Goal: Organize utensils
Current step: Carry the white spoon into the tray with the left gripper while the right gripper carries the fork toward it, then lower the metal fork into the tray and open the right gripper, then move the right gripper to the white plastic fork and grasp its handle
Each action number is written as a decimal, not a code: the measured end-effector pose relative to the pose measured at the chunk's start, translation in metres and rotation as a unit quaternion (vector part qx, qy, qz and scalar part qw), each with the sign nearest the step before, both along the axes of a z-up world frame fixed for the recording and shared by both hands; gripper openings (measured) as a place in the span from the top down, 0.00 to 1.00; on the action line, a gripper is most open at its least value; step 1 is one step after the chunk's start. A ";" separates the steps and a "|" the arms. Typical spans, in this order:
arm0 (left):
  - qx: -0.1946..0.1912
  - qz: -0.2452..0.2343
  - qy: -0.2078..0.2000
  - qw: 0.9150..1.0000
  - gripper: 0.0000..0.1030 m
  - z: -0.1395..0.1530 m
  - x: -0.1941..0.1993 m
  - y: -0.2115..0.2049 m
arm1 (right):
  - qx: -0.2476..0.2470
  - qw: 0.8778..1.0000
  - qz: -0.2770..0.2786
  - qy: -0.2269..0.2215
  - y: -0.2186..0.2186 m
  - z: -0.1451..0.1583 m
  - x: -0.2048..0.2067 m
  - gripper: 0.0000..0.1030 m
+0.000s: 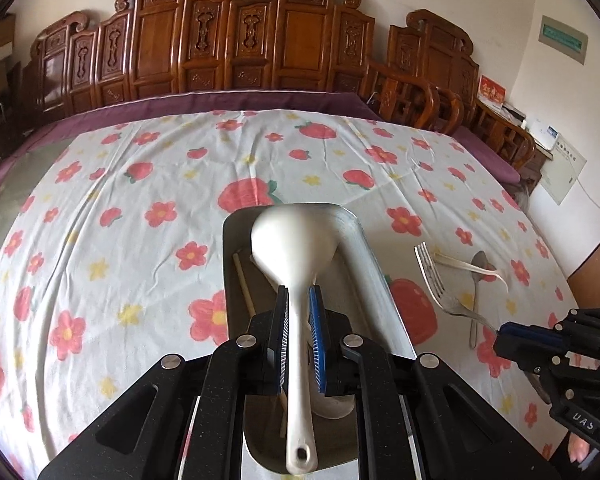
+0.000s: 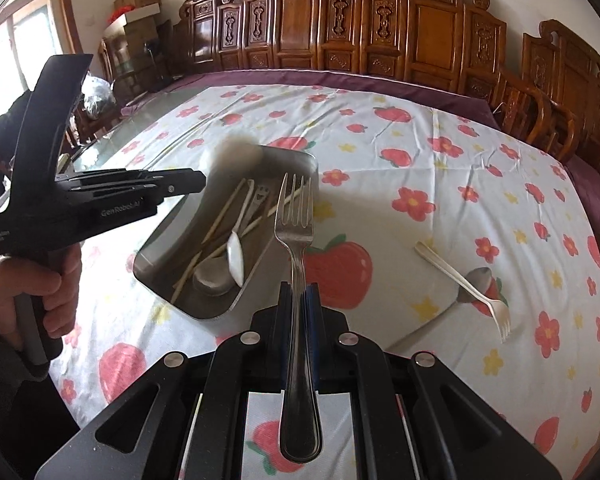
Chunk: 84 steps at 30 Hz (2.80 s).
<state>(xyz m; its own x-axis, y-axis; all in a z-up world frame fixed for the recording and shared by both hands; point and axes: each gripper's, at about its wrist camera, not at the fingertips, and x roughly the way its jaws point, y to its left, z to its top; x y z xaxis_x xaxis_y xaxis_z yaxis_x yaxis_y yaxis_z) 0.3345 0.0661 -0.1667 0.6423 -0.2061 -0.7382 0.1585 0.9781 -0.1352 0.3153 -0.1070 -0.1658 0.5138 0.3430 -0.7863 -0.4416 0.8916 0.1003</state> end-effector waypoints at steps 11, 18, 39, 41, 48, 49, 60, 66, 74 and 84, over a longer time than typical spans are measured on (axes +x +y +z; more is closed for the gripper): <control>0.036 0.013 -0.021 0.999 0.77 0.009 -0.008 0.013 | 0.008 1.000 0.009 0.000 0.031 0.006 0.016 0.91; 0.050 0.030 -0.025 0.998 0.69 0.014 -0.009 0.031 | 0.023 1.000 0.012 0.012 0.055 0.002 0.036 0.91; 0.030 0.063 -0.030 0.997 0.68 0.022 -0.005 0.065 | 0.028 0.998 -0.002 0.052 0.096 -0.030 0.077 0.91; 0.031 0.063 -0.031 0.997 0.68 0.022 -0.005 0.065 | 0.030 0.998 0.000 0.055 0.096 -0.032 0.077 0.90; 0.032 0.060 -0.034 0.997 0.68 0.024 -0.006 0.064 | 0.049 0.997 0.041 0.046 0.097 -0.028 0.067 0.90; 0.032 0.060 -0.035 0.997 0.68 0.024 -0.007 0.063 | 0.046 0.997 0.047 0.038 0.098 -0.025 0.064 0.90; 0.028 0.035 -0.044 0.998 0.42 0.027 -0.016 0.042 | 0.015 0.999 0.030 -0.025 0.028 0.008 0.046 0.80; 0.030 0.013 -0.060 0.998 0.24 0.030 -0.022 0.023 | -0.044 0.998 -0.001 -0.043 -0.038 0.003 0.048 0.45; 0.032 -0.017 -0.064 0.997 0.08 0.026 -0.032 -0.006 | -0.087 0.996 -0.020 0.001 -0.106 -0.034 0.066 0.35; 0.039 -0.075 -0.046 0.995 0.08 0.011 -0.046 -0.055 | -0.138 0.989 -0.037 0.040 -0.130 -0.072 0.085 0.36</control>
